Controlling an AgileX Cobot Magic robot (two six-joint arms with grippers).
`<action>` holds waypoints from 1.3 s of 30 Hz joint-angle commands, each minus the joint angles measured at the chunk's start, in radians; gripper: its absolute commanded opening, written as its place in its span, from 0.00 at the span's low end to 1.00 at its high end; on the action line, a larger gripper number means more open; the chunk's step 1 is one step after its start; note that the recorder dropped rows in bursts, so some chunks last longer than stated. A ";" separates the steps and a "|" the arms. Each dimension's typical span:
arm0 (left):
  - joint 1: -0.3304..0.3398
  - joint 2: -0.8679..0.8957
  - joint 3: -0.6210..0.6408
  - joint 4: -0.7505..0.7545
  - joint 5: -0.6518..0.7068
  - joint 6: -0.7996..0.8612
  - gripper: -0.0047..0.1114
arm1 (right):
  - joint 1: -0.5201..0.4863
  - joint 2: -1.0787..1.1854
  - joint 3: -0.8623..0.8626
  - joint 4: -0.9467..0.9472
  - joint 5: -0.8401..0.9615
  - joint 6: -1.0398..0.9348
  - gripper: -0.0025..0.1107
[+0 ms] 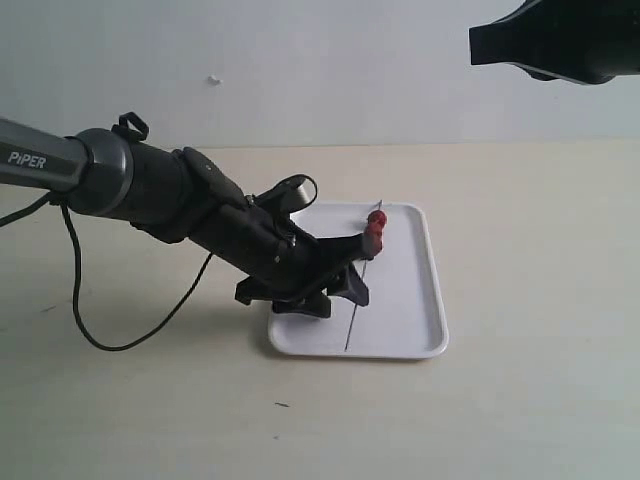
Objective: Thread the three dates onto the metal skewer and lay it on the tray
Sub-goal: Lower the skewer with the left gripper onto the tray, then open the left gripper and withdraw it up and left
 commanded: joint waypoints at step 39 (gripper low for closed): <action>0.008 -0.004 -0.028 0.021 0.035 0.059 0.48 | 0.001 -0.005 0.005 0.025 -0.006 -0.029 0.02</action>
